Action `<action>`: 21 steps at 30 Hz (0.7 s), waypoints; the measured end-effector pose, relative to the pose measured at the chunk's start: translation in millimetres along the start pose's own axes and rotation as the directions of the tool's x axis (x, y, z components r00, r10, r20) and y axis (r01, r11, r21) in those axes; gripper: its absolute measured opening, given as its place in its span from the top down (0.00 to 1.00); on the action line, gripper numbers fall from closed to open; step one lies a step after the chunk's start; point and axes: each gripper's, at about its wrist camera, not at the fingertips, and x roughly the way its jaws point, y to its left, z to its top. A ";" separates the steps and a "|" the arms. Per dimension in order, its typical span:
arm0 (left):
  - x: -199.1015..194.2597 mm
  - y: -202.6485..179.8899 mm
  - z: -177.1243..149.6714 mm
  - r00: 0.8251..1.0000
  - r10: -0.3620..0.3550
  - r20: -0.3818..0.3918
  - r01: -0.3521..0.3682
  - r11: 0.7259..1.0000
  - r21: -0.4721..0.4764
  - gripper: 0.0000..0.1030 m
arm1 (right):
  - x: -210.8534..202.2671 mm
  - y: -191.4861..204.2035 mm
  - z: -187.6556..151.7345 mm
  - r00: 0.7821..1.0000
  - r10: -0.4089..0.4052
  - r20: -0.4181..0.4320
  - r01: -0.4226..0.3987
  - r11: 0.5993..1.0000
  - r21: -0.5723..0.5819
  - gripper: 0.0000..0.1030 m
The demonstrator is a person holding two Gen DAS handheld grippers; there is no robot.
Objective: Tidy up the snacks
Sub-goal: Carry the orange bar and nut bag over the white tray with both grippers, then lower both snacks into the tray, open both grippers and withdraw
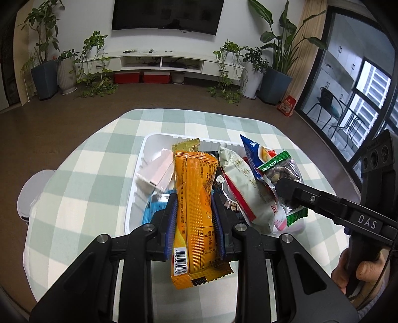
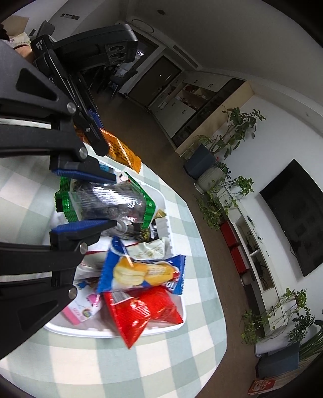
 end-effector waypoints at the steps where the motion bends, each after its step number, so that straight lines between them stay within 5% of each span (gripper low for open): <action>1: 2.0 -0.4 2.3 1.000 0.002 -0.001 -0.002 1.000 0.005 0.76 | 1.0 0.1 0.9 1.000 -0.002 0.000 0.002 1.000 -0.001 0.70; 21: 71.4 -12.5 40.2 0.998 0.037 -0.048 -0.033 0.996 0.085 0.76 | 36.9 -9.9 25.4 0.998 -0.064 -0.019 0.062 0.996 -0.058 0.67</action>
